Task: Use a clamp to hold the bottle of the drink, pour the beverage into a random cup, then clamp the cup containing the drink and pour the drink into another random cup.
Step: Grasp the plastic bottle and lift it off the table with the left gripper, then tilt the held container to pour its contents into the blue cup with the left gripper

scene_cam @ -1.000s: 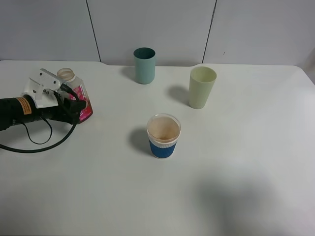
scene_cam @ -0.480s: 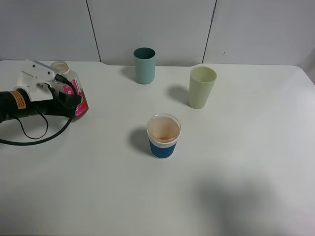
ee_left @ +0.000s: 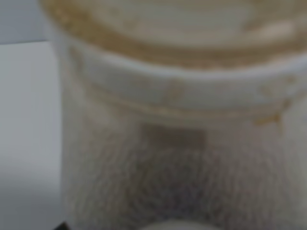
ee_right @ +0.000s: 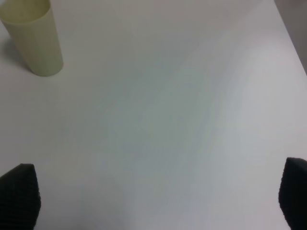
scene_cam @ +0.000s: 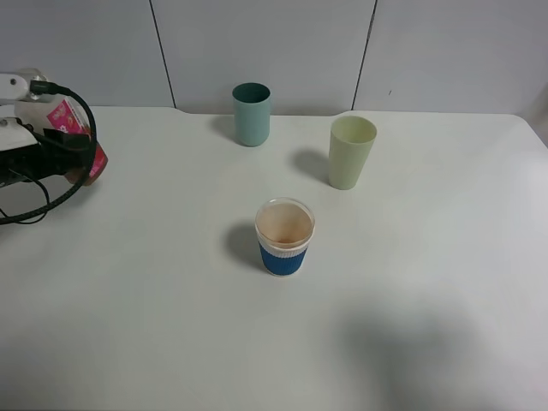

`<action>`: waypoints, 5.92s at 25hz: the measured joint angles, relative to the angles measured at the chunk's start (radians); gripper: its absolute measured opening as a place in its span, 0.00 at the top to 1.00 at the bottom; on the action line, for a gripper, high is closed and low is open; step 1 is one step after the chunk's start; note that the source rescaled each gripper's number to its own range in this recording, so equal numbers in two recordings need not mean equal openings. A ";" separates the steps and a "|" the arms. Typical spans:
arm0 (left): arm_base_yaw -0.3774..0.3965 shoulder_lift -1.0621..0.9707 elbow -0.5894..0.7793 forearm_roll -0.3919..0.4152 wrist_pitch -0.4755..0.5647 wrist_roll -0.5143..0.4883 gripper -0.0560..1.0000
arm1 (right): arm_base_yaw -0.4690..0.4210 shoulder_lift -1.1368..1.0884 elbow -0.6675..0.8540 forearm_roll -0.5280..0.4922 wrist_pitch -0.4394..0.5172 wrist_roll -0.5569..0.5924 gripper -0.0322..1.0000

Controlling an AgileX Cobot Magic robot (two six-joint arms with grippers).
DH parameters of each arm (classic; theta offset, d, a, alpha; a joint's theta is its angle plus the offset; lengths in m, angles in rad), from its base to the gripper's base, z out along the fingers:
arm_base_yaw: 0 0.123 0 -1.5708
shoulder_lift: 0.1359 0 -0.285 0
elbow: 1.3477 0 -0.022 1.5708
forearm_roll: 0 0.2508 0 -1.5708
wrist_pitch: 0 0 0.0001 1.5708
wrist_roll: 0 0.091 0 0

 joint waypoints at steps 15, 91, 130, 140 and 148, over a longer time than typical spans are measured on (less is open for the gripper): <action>-0.047 -0.257 0.012 -0.620 0.420 0.376 0.90 | 0.000 0.000 0.000 0.000 0.000 0.000 0.00; -1.070 0.322 -0.261 -1.730 -0.260 2.196 0.90 | 0.000 0.000 0.000 0.000 0.000 0.000 0.00; -1.094 0.323 -0.341 -1.604 -0.277 2.461 0.90 | 0.000 0.000 0.000 0.000 0.000 0.000 0.00; -1.094 0.323 -0.341 -1.597 -0.278 2.531 0.90 | 0.000 0.000 0.000 0.000 0.000 0.000 0.00; -1.094 0.324 -0.341 -1.596 -0.284 2.543 0.90 | 0.000 0.000 0.000 0.000 0.000 0.000 0.00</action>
